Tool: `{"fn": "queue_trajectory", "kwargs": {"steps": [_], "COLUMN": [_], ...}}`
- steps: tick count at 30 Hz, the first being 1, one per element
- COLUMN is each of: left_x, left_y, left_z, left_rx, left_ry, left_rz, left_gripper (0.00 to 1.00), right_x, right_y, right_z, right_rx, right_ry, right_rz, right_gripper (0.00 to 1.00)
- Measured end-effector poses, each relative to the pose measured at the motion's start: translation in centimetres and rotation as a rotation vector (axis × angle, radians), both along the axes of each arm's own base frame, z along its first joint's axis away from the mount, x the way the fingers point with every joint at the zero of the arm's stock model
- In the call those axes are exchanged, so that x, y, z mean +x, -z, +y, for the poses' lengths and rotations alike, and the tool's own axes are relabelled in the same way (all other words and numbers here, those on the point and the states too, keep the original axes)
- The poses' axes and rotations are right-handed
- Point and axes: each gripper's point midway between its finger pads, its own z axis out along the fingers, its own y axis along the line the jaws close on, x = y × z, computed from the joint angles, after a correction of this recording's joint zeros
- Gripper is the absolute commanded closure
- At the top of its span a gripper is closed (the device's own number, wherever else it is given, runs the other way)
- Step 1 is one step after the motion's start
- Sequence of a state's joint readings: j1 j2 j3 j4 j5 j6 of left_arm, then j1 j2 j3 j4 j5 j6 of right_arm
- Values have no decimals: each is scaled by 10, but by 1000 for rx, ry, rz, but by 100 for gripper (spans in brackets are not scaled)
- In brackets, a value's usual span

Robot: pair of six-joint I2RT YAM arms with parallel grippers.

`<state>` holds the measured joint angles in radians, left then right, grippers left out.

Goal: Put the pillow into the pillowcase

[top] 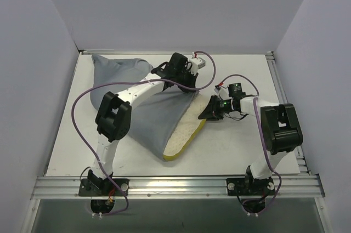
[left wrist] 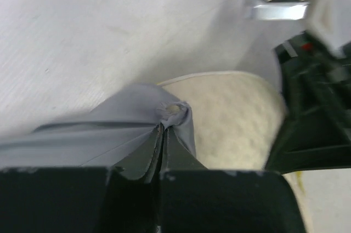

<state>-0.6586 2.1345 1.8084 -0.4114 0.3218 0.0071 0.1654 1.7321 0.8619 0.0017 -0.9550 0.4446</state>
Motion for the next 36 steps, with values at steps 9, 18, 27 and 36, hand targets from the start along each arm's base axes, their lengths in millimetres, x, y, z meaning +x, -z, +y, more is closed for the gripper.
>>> {"fn": "queue_trajectory", "kwargs": {"steps": [9, 18, 27, 36], "left_x": [-52, -57, -86, -148], "left_y": [-63, -84, -63, -27], "left_z": [-69, -70, 44, 138], "left_rx": [-168, -223, -75, 117], "left_ry": [127, 130, 58, -2], "left_rz": [64, 77, 118, 152], "left_gripper": [100, 56, 16, 17], "right_x": [36, 50, 8, 23], "right_y": [-43, -71, -53, -34], "right_z": [14, 10, -39, -46], "right_rx": [99, 146, -131, -407], "right_ry": [62, 131, -8, -192], "right_rz": [-41, -100, -258, -413], "right_gripper": [100, 47, 46, 52]}}
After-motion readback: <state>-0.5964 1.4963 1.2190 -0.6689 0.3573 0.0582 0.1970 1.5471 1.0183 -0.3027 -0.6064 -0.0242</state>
